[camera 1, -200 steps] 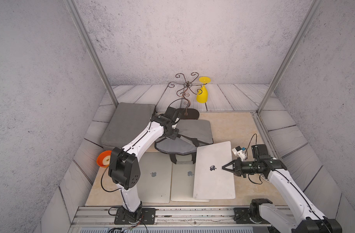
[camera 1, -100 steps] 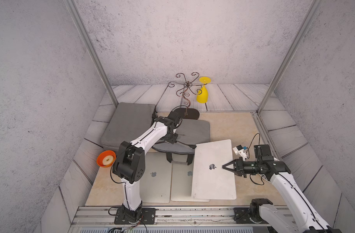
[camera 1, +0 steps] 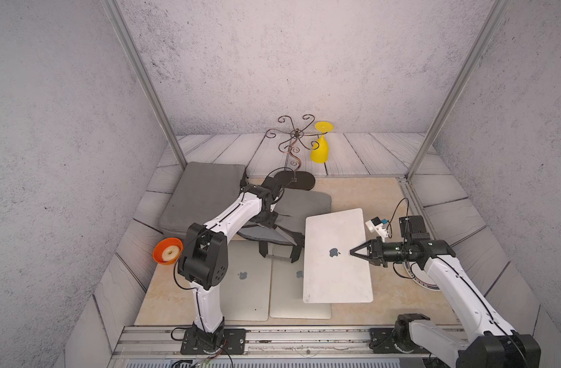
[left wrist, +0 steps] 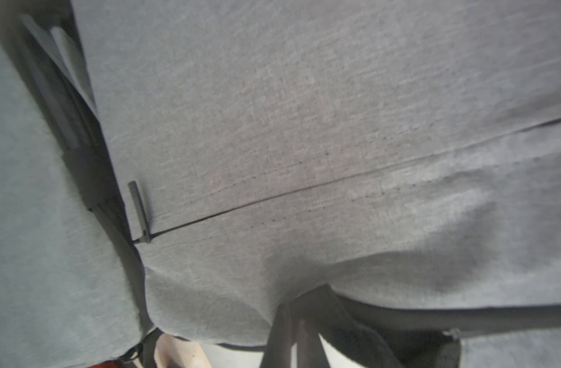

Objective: Open the zippered laptop bag and take out the laptop
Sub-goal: Close the bag flap on the zippered laptop bag, then place the laptop at the center of the board.

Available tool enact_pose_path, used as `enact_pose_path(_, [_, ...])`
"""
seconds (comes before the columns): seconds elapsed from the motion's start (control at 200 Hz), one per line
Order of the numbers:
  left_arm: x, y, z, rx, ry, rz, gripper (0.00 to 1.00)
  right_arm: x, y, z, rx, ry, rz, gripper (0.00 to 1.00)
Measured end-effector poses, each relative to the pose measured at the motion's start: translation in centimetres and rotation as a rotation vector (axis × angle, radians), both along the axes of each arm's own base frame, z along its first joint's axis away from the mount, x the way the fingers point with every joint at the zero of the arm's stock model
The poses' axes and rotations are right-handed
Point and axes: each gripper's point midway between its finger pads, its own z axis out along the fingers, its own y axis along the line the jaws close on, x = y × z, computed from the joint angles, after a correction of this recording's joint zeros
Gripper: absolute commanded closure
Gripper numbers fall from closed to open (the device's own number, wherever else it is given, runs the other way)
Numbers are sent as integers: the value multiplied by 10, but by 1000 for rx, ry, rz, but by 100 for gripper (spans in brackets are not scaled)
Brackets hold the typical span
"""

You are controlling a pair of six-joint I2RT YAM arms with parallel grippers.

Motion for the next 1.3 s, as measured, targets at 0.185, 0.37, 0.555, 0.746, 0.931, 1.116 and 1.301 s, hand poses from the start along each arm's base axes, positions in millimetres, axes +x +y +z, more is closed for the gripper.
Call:
enact_pose_path(0.185, [-15, -3, 43, -138, -37, 32, 50, 20, 1, -3, 5, -48, -4, 100])
enact_pose_path(0.37, [-39, -18, 86, -331, -64, 21, 39, 31, 2, -6, 14, -52, -8, 100])
enact_pose_path(0.555, [-76, -53, 96, -691, 15, 50, 30, 44, 5, 7, 67, -86, -16, 100])
enact_pose_path(0.746, [-97, -80, 95, -1028, 119, 135, 28, 72, 10, 30, 195, -127, -71, 100])
enact_pose_path(0.931, [-91, -102, 124, -1243, 161, 118, 28, 98, 15, 44, 343, -84, -99, 100])
enact_pose_path(1.116, [-88, -116, 141, -1354, 222, 78, 30, 105, 21, 65, 445, -76, -66, 100])
enact_pose_path(1.301, [-81, -126, 143, -1382, 294, 54, 40, 92, 30, 75, 462, -98, 15, 100])
